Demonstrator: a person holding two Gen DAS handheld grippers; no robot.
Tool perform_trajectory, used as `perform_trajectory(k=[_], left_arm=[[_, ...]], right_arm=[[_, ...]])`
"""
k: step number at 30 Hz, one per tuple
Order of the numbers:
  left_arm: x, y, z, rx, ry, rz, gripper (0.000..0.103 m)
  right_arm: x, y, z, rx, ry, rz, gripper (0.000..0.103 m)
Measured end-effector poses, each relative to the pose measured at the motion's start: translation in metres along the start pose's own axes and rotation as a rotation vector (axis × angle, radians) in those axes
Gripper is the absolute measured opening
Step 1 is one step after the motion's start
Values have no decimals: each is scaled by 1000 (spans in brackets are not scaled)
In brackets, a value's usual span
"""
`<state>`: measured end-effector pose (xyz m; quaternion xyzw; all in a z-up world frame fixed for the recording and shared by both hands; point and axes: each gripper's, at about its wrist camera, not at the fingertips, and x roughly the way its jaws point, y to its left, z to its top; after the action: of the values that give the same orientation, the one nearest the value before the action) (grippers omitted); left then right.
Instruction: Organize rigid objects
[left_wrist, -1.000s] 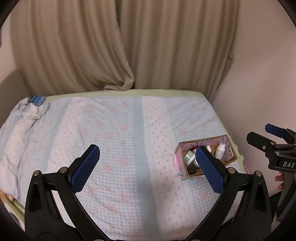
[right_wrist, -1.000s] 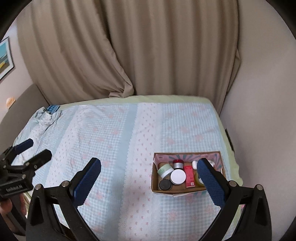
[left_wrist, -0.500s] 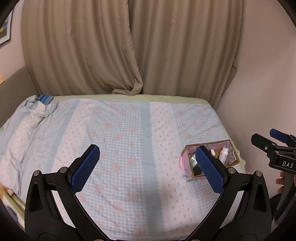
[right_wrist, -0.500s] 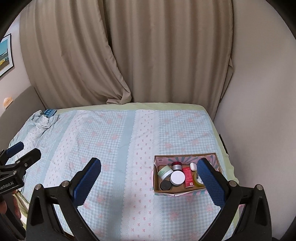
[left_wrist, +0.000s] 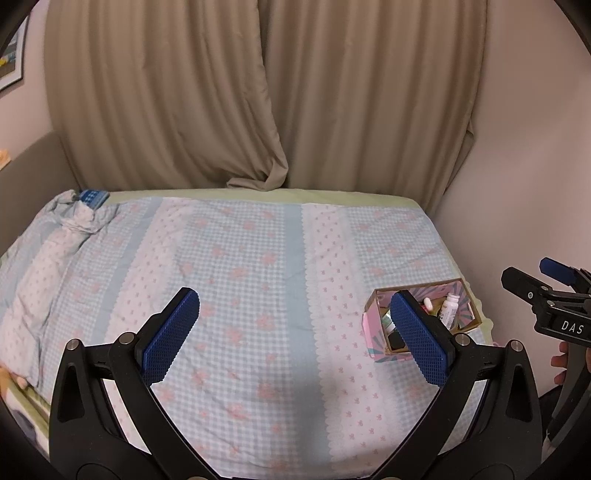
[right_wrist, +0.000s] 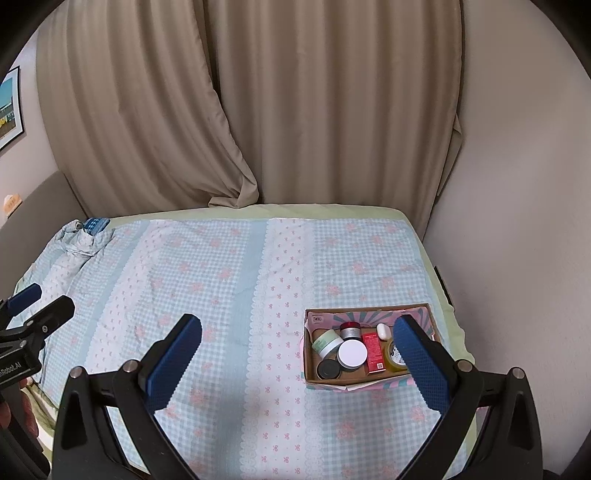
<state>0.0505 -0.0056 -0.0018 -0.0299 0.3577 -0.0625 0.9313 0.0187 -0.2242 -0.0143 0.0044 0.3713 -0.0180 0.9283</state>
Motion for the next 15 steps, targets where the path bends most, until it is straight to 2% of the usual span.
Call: perform_trajectory(k=[15], left_arm=[[10,-7,1,17,18,4,103]], right_arm=[[3,-3,1,5,-1,-5,103]])
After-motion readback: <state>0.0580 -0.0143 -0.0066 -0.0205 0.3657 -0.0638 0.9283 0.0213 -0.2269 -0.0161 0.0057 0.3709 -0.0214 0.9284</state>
